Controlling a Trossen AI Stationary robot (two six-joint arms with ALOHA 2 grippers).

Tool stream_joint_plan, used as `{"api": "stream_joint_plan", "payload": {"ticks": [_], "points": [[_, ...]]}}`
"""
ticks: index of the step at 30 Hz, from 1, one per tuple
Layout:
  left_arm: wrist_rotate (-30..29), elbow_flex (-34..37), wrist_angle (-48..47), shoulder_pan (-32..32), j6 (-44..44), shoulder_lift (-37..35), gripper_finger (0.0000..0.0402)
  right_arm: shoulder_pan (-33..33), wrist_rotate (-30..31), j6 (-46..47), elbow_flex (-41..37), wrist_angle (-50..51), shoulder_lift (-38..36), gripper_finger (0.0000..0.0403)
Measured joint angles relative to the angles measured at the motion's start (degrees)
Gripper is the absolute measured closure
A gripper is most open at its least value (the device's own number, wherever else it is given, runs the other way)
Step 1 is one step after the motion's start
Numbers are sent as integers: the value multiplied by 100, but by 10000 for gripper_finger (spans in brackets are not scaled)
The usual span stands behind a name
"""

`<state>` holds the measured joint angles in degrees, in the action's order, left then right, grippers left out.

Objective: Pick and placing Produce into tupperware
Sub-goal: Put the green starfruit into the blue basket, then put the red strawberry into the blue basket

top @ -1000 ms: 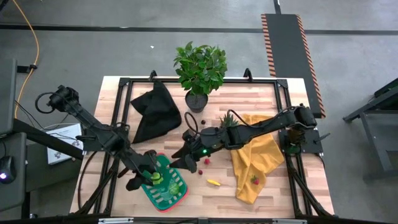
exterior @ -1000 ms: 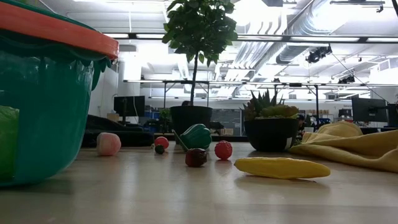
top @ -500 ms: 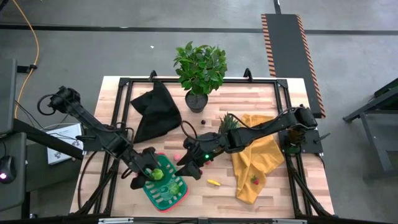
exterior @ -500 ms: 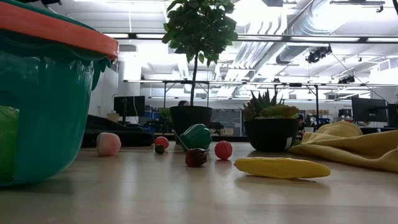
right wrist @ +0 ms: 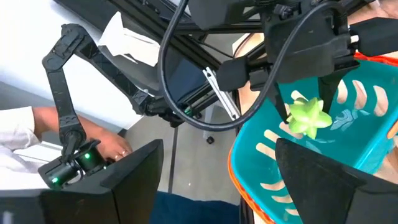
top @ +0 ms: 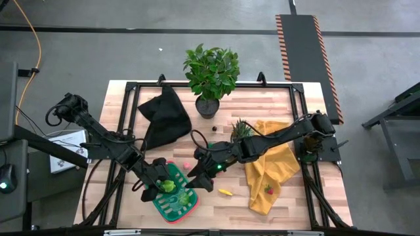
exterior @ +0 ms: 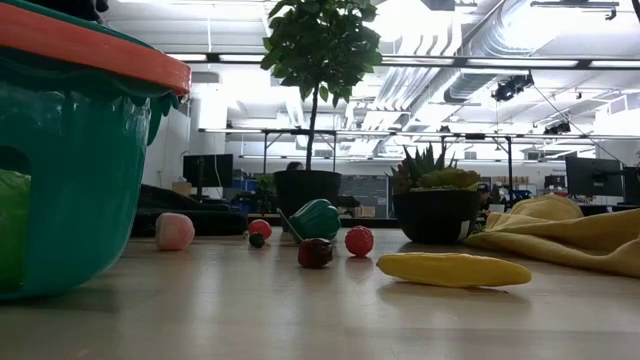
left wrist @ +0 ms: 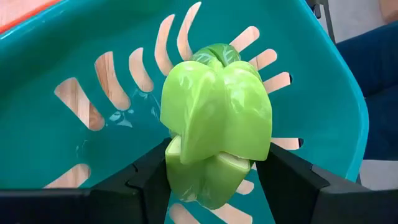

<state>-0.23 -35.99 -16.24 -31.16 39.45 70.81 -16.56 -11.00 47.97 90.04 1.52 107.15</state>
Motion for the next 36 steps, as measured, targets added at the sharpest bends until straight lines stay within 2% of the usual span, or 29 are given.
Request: {"api": "stream_joint_plan", "payload": {"ticks": [5,14,19,23,27,36], "points": [[-6,0,3,0,111,0,194,0,2,4,0,-2,0,102],[7,0,26,0,162,0,125,0,4,16,0,-2,0,102],[256,2,112,3,315,-5,112,1,-1,-13,0,-132,-18,102],[631,-28,343,7,436,-22,125,4,-200,-151,0,-279,-280,102],[835,-342,327,14,407,-24,152,-15,-208,-444,4,-176,-736,102],[1128,-1340,-193,604,-217,-37,236,-202,942,-1199,9,1093,-1666,116]]}}
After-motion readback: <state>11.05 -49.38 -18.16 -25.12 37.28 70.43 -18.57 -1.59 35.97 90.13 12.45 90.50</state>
